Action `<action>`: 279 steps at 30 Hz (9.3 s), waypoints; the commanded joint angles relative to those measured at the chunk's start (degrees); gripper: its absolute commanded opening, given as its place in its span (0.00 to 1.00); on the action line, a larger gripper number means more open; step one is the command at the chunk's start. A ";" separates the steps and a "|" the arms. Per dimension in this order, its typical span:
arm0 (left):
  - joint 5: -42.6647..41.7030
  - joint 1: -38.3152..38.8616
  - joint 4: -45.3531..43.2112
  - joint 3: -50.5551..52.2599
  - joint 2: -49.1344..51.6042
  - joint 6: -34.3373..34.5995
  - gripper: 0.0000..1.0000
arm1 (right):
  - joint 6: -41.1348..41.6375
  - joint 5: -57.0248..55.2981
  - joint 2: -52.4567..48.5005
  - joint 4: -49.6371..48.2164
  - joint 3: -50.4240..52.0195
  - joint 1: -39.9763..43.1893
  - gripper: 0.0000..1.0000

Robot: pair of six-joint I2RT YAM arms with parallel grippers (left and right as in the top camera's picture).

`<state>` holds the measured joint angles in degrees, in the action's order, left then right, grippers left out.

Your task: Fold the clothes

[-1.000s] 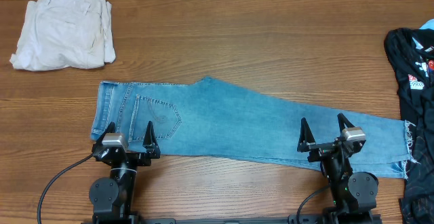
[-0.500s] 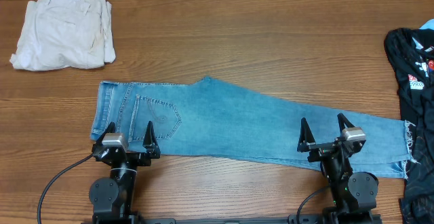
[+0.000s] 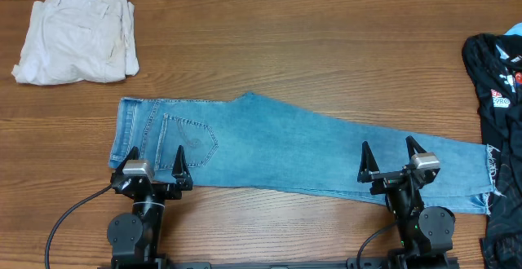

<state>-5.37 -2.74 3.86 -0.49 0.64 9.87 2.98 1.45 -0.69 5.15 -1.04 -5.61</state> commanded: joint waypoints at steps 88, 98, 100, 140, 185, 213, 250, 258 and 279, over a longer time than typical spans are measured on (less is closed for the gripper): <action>-0.07 -0.24 0.02 0.22 -0.33 -1.09 1.00 | 0.09 -0.33 0.52 -0.39 0.59 0.09 1.00; -0.07 -0.24 0.02 0.22 -0.35 -1.09 1.00 | 0.09 -0.33 0.52 -0.39 0.59 0.09 1.00; -0.07 -0.24 0.02 0.22 -0.33 -1.09 1.00 | 0.09 -0.33 0.52 -0.39 0.59 0.09 1.00; -0.09 -0.24 0.00 0.22 -0.33 -1.09 1.00 | 0.09 -0.33 0.52 -0.39 0.59 0.09 1.00; -0.07 -0.24 0.02 0.22 -0.33 -1.09 1.00 | 0.09 -0.33 0.52 -0.39 0.59 0.09 1.00; -0.07 -0.24 0.02 0.22 -0.35 -1.09 1.00 | 0.09 -0.33 0.52 -0.37 0.59 0.09 1.00; -0.07 -0.24 0.02 0.22 -0.33 -1.09 1.00 | 0.33 0.57 0.52 -0.48 0.59 0.09 1.00; -0.07 -0.24 0.02 0.22 -0.33 -1.09 1.00 | 0.33 1.25 0.52 -2.51 0.59 0.09 1.00; -0.07 -0.24 0.00 0.22 -0.33 -1.09 1.00 | 0.31 -14.36 0.50 -7.04 -7.76 0.15 1.00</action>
<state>-5.37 -2.74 3.86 -0.49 0.64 9.87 2.96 -8.34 -0.62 -5.04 -5.30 -5.63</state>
